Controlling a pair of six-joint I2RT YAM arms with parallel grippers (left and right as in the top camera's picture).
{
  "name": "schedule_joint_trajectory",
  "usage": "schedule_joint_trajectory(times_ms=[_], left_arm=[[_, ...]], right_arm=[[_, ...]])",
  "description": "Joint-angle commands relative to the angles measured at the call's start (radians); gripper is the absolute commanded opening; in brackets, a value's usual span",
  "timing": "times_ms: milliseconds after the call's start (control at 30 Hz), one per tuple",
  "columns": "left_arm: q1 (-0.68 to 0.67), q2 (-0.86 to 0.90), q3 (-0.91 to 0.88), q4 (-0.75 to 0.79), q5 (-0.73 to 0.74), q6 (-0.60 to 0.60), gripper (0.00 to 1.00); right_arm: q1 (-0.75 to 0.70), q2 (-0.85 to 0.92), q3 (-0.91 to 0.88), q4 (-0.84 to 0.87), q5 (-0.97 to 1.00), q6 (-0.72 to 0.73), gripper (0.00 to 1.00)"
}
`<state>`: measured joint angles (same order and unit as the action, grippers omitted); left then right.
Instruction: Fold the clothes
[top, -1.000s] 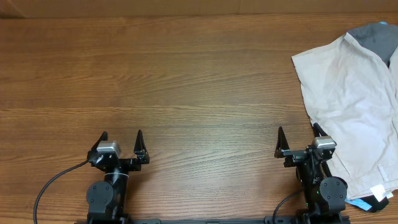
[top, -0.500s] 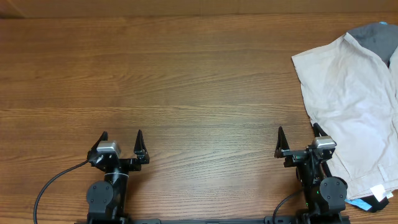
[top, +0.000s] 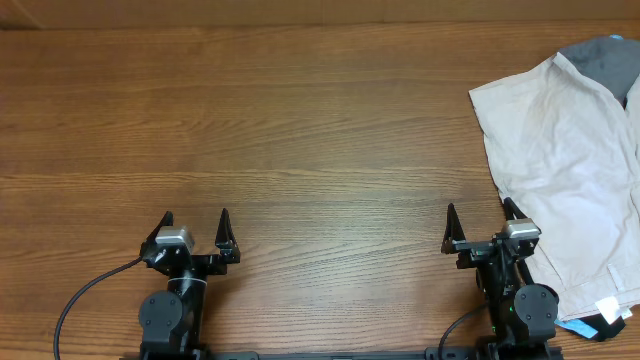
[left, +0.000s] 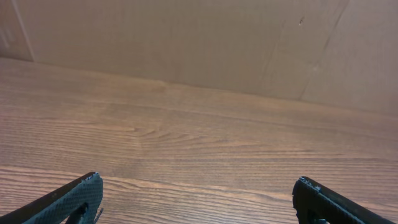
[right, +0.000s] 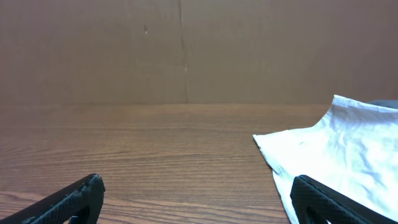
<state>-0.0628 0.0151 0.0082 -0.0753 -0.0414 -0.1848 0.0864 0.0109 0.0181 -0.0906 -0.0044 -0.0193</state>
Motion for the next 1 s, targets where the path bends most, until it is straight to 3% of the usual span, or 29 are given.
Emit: schedule_joint_trajectory(times_ms=[0, 367, 633, 967], left_arm=[[0.012, -0.011, -0.003, 0.004, -0.01, -0.01, 1.0], [0.012, -0.011, -0.003, 0.001, 0.006, -0.01, 1.0], [0.012, -0.011, -0.001, -0.005, 0.034, -0.041, 1.0], [0.012, 0.042, 0.126, -0.2, 0.022, -0.1, 1.0]], right_arm=[[-0.002, -0.008, -0.01, 0.007, -0.008, -0.004, 1.0], [-0.002, -0.008, -0.01, 0.007, 0.002, -0.01, 1.0], [-0.002, -0.008, -0.009, 0.006, 0.006, 0.069, 1.0], [-0.003, 0.01, 0.08, -0.147, 0.1, 0.15, 1.0]])
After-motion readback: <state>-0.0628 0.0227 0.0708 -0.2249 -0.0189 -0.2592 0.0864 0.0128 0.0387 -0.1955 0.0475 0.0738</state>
